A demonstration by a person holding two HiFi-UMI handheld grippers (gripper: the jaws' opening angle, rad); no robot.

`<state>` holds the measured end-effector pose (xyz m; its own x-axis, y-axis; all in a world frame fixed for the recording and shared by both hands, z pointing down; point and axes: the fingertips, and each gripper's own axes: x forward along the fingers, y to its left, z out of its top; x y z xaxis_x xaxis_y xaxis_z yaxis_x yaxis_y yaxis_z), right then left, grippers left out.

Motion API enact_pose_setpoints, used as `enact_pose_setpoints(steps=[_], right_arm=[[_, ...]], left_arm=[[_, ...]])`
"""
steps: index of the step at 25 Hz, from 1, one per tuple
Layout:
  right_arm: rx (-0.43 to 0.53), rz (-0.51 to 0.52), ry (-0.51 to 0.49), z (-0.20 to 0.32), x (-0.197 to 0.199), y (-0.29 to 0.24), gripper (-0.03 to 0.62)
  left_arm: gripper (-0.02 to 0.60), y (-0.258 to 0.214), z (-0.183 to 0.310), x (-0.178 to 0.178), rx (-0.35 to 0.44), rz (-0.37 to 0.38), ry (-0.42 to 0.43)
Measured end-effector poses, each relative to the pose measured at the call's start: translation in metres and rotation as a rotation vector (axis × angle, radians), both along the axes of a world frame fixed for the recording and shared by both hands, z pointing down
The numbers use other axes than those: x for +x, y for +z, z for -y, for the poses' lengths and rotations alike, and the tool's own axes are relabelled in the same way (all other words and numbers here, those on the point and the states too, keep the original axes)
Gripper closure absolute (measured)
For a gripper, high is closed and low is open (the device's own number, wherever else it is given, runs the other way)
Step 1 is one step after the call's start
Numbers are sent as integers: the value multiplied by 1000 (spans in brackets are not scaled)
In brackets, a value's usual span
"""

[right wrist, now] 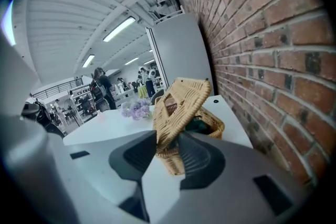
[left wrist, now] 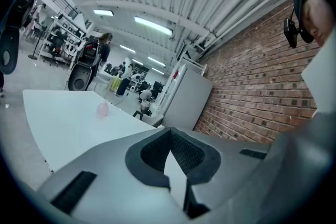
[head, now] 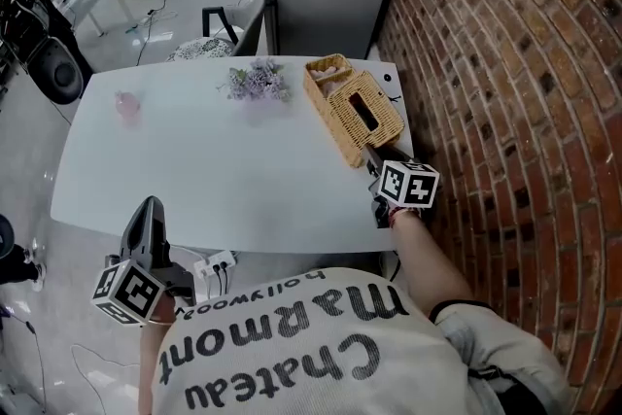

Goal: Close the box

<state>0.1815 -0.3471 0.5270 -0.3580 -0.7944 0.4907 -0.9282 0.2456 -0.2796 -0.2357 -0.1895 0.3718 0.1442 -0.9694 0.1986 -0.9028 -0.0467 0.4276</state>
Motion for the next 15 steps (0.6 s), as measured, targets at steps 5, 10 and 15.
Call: enact_pose_setpoints(steps=[5,10,15], right_arm=[[-14,13,27,0,2,0,454],[-21,-4,55,-1,3,-1,447],[-22,-23,90,-3,3,-1,437]], left_arm=[[580,1,1,0,13,-4,9],[580,1,2,0,9,-8,9],[580,3,0,-3,8,-12,13]])
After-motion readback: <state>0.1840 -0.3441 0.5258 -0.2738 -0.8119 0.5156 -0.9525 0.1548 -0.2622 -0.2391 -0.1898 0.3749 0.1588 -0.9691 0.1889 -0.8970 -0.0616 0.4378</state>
